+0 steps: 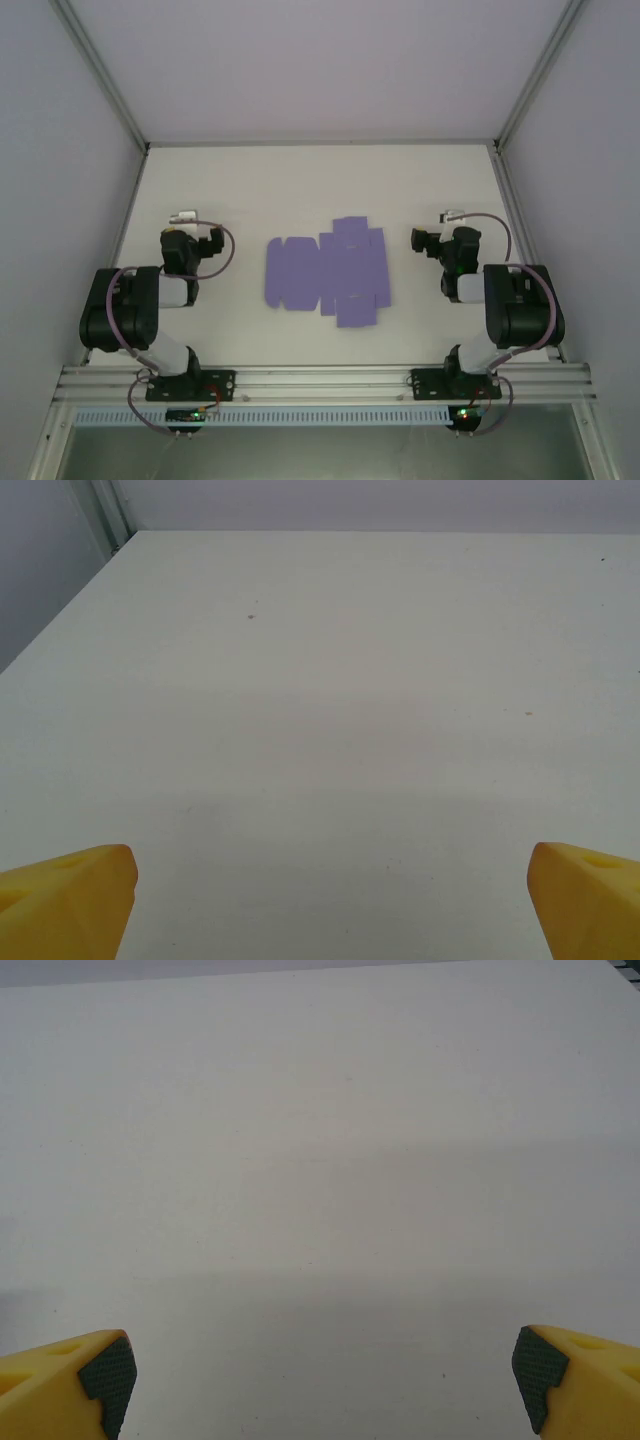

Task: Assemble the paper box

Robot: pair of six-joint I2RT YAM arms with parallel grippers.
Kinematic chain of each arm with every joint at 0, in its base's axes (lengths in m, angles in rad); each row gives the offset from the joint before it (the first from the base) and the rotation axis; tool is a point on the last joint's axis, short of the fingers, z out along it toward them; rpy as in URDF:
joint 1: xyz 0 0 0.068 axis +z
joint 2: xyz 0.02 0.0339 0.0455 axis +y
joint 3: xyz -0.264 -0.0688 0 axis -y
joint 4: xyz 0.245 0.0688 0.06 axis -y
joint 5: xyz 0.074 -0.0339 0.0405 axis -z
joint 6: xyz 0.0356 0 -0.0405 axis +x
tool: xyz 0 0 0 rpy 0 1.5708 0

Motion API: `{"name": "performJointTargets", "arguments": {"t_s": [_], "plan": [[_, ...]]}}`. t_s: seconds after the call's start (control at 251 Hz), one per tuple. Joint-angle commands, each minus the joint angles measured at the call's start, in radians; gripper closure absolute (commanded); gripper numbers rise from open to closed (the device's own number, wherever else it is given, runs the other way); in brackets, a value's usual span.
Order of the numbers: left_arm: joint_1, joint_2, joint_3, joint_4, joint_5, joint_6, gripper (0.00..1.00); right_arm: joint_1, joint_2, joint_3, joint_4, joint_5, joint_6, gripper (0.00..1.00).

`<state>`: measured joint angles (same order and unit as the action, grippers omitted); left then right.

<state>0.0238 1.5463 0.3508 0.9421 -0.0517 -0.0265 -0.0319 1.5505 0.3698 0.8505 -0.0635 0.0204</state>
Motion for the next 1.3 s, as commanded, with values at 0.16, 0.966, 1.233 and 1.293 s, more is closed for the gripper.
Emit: {"name": "performJointTargets", "arguments": {"t_s": [0.16, 0.966, 1.233, 1.293], "plan": [[-0.004, -0.005, 0.008, 0.006, 0.013, 0.012, 0.01, 0.006, 0.000, 0.006, 0.018, 0.012, 0.020, 0.01], [0.010, -0.060, 0.062, -0.129, -0.003, -0.006, 0.00, -0.003, -0.056, 0.050, -0.102, -0.020, 0.024, 0.00], [-0.042, -0.297, 0.261, -0.675, 0.040, -0.175, 0.00, 0.100, -0.285, 0.269, -0.649, 0.140, 0.055, 0.00], [-0.086, -0.327, 0.283, -0.770, 0.047, -0.247, 0.01, 0.164, -0.313, 0.325, -0.787, 0.160, 0.106, 0.01]]}}
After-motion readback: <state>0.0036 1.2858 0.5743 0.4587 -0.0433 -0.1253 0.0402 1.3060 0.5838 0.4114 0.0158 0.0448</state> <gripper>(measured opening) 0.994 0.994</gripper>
